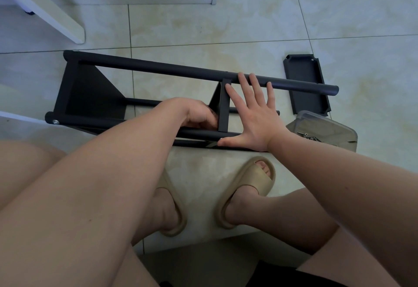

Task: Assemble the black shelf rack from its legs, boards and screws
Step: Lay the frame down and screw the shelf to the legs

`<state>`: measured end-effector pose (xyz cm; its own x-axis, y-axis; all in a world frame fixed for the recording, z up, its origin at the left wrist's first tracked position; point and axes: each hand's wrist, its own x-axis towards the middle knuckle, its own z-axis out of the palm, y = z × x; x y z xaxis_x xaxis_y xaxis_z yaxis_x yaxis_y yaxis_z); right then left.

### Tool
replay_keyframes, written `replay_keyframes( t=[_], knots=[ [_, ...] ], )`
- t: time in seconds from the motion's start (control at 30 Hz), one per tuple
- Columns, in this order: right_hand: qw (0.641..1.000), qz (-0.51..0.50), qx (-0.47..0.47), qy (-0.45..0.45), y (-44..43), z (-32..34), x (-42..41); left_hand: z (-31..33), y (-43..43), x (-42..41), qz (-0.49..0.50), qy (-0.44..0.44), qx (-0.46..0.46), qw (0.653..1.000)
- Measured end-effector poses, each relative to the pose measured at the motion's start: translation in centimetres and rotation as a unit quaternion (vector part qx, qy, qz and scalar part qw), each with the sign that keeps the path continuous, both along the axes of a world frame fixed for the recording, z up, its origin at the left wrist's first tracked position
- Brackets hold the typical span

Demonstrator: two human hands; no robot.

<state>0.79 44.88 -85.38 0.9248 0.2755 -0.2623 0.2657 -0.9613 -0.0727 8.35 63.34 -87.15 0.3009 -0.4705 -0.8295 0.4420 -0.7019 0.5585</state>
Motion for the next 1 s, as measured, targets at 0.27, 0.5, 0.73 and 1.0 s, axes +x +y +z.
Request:
replay_keyframes(
  t=[0.27, 0.5, 0.73, 1.0],
  knots=[
    [1.0, -0.002, 0.0, -0.001, 0.0, -0.1, 0.1, 0.4, 0.0, -0.1, 0.001, 0.006, 0.018, 1.0],
    [1.0, -0.002, 0.005, -0.004, 0.0, -0.2, 0.1, 0.7, 0.0, -0.3, -0.015, 0.02, 0.033, 0.999],
    [1.0, -0.003, 0.006, -0.007, 0.1, -0.1, 0.0, 0.5, 0.1, -0.5, 0.001, 0.015, 0.03, 0.999],
    [1.0, 0.002, 0.002, -0.013, 0.1, -0.3, -0.5, 0.8, 0.1, -1.1, 0.008, 0.016, 0.018, 1.0]
  ],
)
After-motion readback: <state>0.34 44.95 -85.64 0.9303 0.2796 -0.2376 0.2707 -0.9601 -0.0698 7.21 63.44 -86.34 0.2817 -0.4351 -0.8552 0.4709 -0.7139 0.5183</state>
